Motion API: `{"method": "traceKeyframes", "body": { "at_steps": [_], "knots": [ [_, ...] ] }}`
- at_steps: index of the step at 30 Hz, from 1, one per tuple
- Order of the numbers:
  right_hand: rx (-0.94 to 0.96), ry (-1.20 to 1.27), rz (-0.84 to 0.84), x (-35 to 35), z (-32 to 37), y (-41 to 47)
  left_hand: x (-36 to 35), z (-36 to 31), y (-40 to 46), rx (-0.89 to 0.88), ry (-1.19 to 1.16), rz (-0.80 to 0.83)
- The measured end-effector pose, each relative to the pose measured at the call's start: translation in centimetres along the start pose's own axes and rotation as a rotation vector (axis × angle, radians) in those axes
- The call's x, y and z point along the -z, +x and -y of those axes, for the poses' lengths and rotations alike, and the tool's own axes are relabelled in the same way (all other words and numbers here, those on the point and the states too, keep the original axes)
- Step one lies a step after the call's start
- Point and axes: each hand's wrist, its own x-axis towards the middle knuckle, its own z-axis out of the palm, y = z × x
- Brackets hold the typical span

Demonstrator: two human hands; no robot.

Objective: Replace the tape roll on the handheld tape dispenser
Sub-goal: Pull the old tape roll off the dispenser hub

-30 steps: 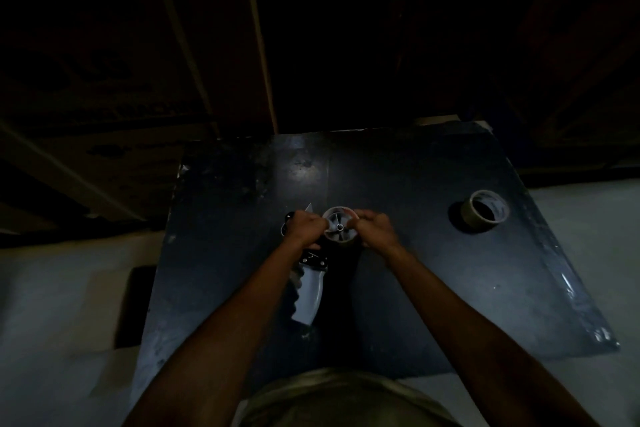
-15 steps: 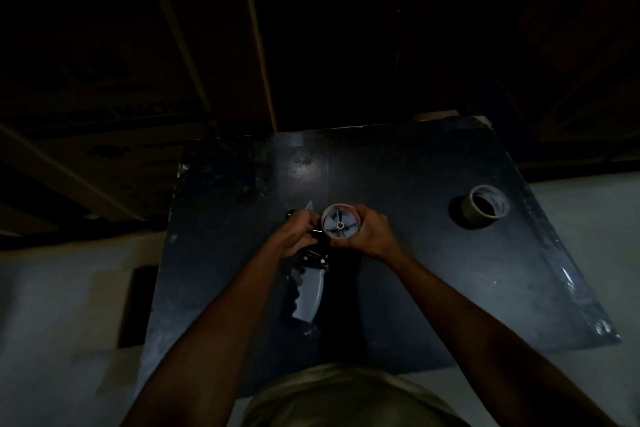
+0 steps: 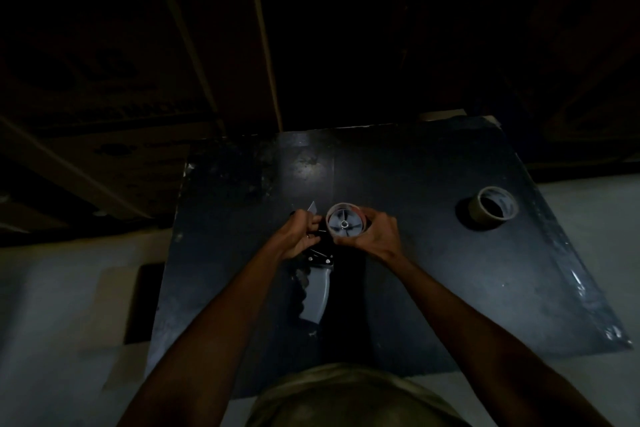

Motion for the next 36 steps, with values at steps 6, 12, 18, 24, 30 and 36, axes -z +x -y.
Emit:
{"method": "traceKeyframes", "body": {
  "at_steps": [6,12,18,24,30,36],
  "knots": [
    [-0.013,-0.009,0.021,0.5,-0.3,0.4,-0.1,0.1,0.3,0.011,0.028,-0.003],
    [0.067,0.005,-0.041,-0.5,-0.5,-0.6,0.0,-0.1,-0.1,0.014,0.009,-0.025],
    [-0.002,0.021,-0.004,0.9,-0.2,0.2,-0.3,-0.3,0.1,0.033,0.091,0.002],
    [0.045,0.051,-0.042,-0.2,-0.2,-1.0,0.2,0.0,0.6,0.024,0.072,-0.011],
    [-0.030,0.067,-0.020,0.6,-1.0,-0.4,0.0,-0.3,0.8,0.053,0.129,-0.022],
    [0.042,0.115,-0.079,0.0,-0.5,-1.9,0.0,-0.2,1.1,0.043,0.134,-0.059]
  ]
}}
